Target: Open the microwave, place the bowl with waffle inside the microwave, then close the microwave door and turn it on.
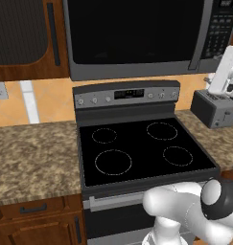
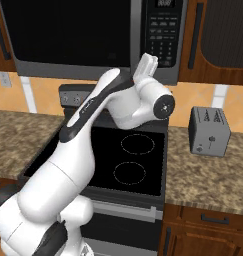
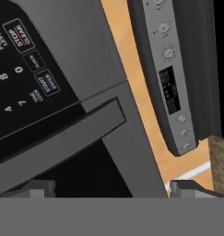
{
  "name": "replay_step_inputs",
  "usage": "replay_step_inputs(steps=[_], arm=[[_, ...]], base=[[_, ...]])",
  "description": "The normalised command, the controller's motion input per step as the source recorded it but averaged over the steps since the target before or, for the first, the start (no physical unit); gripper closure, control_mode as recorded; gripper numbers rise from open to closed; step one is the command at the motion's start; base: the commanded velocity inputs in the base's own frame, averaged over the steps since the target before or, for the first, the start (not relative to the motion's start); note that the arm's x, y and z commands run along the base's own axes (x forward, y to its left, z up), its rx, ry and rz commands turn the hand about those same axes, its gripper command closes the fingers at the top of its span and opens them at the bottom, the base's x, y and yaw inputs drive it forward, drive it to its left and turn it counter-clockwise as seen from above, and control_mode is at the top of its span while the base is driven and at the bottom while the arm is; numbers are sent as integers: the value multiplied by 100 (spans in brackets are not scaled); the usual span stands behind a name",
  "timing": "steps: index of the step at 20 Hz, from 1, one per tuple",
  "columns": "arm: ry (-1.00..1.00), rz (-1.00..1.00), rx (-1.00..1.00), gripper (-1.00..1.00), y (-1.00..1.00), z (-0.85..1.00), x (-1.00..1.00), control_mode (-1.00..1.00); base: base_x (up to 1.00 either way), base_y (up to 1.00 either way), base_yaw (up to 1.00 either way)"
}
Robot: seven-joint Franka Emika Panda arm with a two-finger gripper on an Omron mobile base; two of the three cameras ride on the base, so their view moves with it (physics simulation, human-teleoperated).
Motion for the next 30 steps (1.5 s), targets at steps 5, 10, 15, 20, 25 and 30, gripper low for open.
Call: replay_step_inputs(steps=[5, 10, 15, 20, 25, 30], arm=[[0, 1, -3, -100, -10, 0, 41, -100], [0, 0, -4, -100, -8, 0, 41, -100], [0, 0, -2, -100, -18, 0, 33, -100], [0, 0, 0, -100, -28, 0, 16, -100], [1, 0, -1, -100, -5, -4, 14, -100], [2, 0, -2, -100, 0, -26, 11, -100]], base=[[0, 0, 0], [0, 0, 0], [0, 0, 0], [0, 0, 0], [0, 0, 0], [0, 0, 0]])
